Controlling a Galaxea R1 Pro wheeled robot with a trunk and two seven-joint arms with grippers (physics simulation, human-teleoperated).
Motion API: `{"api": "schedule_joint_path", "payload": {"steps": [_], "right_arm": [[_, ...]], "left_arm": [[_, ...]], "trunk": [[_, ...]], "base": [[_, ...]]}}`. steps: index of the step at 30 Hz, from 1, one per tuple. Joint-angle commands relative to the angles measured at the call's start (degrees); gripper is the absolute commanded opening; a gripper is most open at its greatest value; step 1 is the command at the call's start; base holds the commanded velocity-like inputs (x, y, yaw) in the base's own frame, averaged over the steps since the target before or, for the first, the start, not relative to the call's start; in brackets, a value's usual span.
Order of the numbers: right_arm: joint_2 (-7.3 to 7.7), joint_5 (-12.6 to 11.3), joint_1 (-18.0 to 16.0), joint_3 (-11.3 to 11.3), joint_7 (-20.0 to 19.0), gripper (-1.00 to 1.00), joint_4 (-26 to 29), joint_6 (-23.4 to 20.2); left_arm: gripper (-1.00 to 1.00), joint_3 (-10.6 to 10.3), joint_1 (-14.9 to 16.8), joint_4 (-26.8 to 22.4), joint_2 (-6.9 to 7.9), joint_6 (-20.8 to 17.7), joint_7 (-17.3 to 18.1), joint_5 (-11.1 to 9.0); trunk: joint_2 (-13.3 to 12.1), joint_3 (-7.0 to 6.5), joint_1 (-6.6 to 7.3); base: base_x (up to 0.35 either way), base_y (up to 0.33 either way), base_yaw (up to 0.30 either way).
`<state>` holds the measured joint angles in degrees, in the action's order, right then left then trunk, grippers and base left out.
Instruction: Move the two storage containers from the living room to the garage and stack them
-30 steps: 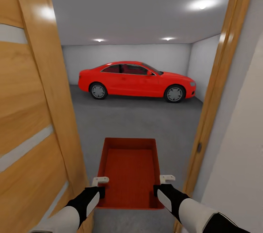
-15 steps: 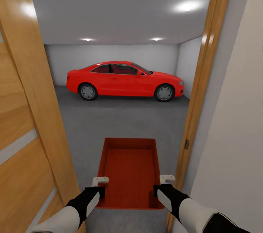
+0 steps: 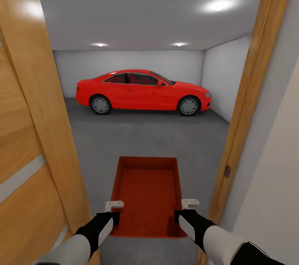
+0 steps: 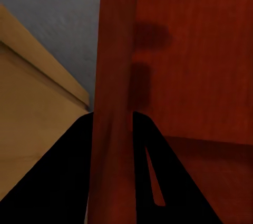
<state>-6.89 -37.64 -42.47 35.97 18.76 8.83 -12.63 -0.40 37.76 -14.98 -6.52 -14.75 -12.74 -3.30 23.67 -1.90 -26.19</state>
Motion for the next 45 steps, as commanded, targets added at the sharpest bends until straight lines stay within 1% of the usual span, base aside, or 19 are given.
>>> {"api": "schedule_joint_path", "payload": {"steps": [1, 6, 15, 26, 33, 45], "right_arm": [[0.03, 1.9, -0.1, -0.4, 0.6, -1.00, 0.1, 1.2], [0.05, 1.9, -0.1, -0.4, 0.6, -1.00, 0.1, 1.2], [0.03, 1.9, -0.1, -0.4, 0.6, -1.00, 0.1, 1.2], [0.03, 1.9, -0.1, -0.4, 0.6, -1.00, 0.1, 1.2], [0.11, 1.9, -0.1, -0.4, 0.6, -1.00, 0.1, 1.2], [0.04, 1.9, -0.1, -0.4, 0.6, -1.00, 0.1, 1.2]], "left_arm": [[-1.00, -1.0, -0.1, 0.6, -0.01, -0.4, -0.6, -0.2], [-1.00, -1.0, -0.1, 0.6, -0.03, -0.4, -0.6, -0.2], [-1.00, -1.0, -0.1, 0.6, -0.07, -0.4, -0.6, -0.2], [-1.00, -1.0, -0.1, 0.6, -0.05, -0.4, -0.7, -0.2], [-1.00, -1.0, -0.1, 0.6, -0.01, -0.4, -0.7, -0.1], [-1.00, -1.0, -0.1, 0.6, -0.03, -0.4, -0.7, -0.1]], "trunk": [[0.0, 0.01, -0.03], [0.0, 0.01, -0.03], [0.0, 0.01, -0.03], [0.0, 0.01, -0.03], [0.0, 0.01, -0.03], [0.0, 0.01, -0.03]], "base": [[0.085, 0.079, 0.000], [0.024, 0.022, -0.049], [0.001, 0.001, -0.171], [0.000, 0.000, -0.003], [0.000, 0.000, 0.113], [0.000, 0.000, 0.007]]}}
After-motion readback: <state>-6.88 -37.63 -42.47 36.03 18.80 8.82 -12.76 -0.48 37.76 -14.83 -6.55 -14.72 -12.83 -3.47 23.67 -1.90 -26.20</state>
